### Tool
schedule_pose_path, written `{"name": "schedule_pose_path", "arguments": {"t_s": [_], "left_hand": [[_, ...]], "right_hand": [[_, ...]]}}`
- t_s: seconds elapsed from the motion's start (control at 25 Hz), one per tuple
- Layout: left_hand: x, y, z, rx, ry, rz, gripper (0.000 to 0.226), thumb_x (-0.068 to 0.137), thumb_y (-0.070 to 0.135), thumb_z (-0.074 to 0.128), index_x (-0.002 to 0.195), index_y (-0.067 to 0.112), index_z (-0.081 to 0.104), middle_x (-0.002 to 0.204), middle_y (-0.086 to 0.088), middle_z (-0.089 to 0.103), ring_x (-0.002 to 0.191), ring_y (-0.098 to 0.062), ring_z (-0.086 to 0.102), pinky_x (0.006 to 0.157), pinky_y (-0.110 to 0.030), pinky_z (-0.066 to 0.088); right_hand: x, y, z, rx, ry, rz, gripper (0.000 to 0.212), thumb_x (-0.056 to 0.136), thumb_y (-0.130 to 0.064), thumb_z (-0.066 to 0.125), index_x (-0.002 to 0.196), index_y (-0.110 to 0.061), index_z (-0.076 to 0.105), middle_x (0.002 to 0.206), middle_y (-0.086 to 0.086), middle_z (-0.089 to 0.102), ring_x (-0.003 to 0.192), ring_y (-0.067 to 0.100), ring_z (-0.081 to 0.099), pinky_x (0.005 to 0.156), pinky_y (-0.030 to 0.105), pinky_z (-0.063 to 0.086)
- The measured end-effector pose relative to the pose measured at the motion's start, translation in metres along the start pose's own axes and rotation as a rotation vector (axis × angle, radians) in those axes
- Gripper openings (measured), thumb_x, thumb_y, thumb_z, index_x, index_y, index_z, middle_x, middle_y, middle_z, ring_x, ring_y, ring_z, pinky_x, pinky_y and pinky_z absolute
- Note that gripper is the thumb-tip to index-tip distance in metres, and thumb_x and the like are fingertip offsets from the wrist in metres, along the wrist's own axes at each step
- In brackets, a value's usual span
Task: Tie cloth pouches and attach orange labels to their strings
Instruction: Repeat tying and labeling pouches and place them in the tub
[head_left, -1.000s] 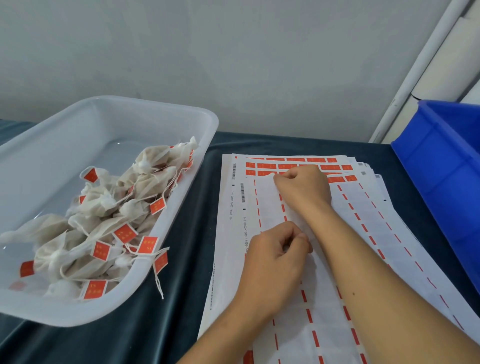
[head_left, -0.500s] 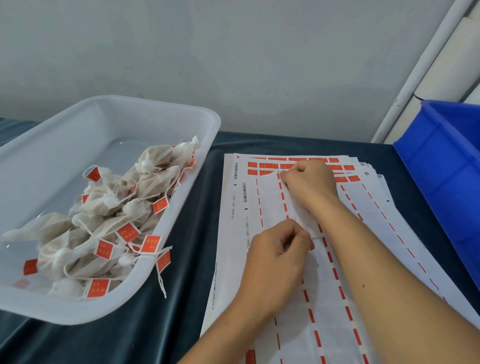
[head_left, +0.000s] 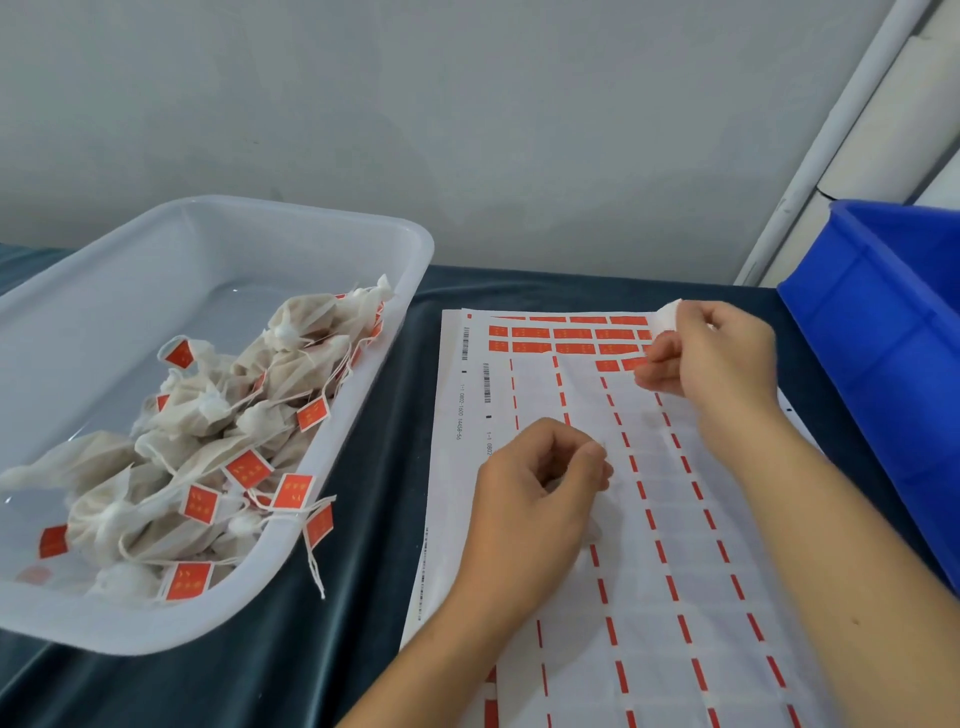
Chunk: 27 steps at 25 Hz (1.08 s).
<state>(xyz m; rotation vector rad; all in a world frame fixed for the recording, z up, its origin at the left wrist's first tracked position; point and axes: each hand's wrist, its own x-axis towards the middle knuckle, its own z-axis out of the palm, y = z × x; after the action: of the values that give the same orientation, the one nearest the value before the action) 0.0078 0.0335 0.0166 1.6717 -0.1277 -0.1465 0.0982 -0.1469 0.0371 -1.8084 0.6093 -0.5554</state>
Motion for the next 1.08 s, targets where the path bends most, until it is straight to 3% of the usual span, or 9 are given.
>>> {"name": "schedule_pose_path", "arguments": {"t_s": [0.16,0.48,0.64,0.72,0.84,1.0,1.08], "left_hand": [[0.003,0.0,-0.002,-0.049,0.033,0.02,0.017,0.104,0.024,0.062,0.091,0.025,0.073,0.086,0.01,0.077,0.086,-0.009,0.074,0.072,-0.012,0.055],[0.004,0.0,-0.002,-0.065,0.064,0.052,0.018,0.104,0.027,0.061,0.092,0.021,0.072,0.083,0.007,0.076,0.082,-0.01,0.073,0.071,-0.009,0.053],[0.003,0.001,-0.003,-0.105,0.072,0.042,0.019,0.103,0.028,0.062,0.089,0.022,0.072,0.079,0.003,0.075,0.078,-0.012,0.072,0.075,-0.011,0.053],[0.003,0.003,-0.003,-0.117,0.072,0.029,0.02,0.103,0.029,0.061,0.087,0.023,0.072,0.078,0.003,0.075,0.078,-0.012,0.072,0.076,-0.012,0.054],[0.001,0.004,-0.002,-0.127,0.068,0.043,0.021,0.104,0.028,0.062,0.087,0.023,0.072,0.078,0.002,0.074,0.077,-0.014,0.072,0.077,-0.022,0.056],[-0.001,0.007,-0.003,-0.152,0.091,0.071,0.02,0.103,0.026,0.061,0.088,0.02,0.073,0.076,0.0,0.073,0.076,-0.015,0.072,0.078,-0.022,0.057],[-0.001,0.008,-0.004,-0.16,0.092,0.084,0.019,0.103,0.024,0.061,0.088,0.019,0.073,0.076,0.0,0.073,0.076,-0.017,0.072,0.079,-0.021,0.058]], "right_hand": [[-0.042,0.011,-0.022,0.092,-0.168,0.022,0.015,0.104,-0.039,0.056,0.097,-0.033,0.067,0.082,-0.013,0.076,0.065,0.017,0.076,0.056,0.029,0.062],[-0.081,0.031,-0.041,0.293,-0.253,-0.044,0.014,0.1,-0.019,0.065,0.101,-0.026,0.077,0.095,-0.006,0.078,0.087,0.019,0.077,0.072,0.027,0.063],[-0.09,0.031,-0.048,0.352,-0.274,-0.115,0.017,0.101,-0.032,0.061,0.103,-0.032,0.078,0.101,-0.004,0.078,0.093,0.022,0.077,0.076,0.027,0.062],[-0.094,0.029,-0.05,0.369,-0.274,-0.128,0.021,0.1,-0.039,0.058,0.102,-0.033,0.078,0.101,-0.005,0.078,0.093,0.021,0.077,0.076,0.027,0.062],[-0.099,0.03,-0.048,0.254,-0.224,-0.192,0.011,0.099,-0.029,0.066,0.104,-0.032,0.076,0.094,-0.01,0.078,0.084,0.015,0.077,0.074,0.023,0.062],[-0.103,0.026,-0.047,0.24,-0.273,-0.211,0.039,0.095,-0.027,0.07,0.131,-0.039,0.061,0.093,-0.013,0.078,0.083,0.009,0.076,0.07,0.014,0.058],[-0.105,0.023,-0.048,0.265,-0.279,-0.211,0.028,0.094,-0.028,0.07,0.121,-0.035,0.067,0.094,-0.014,0.078,0.084,0.01,0.077,0.072,0.018,0.06]]}}
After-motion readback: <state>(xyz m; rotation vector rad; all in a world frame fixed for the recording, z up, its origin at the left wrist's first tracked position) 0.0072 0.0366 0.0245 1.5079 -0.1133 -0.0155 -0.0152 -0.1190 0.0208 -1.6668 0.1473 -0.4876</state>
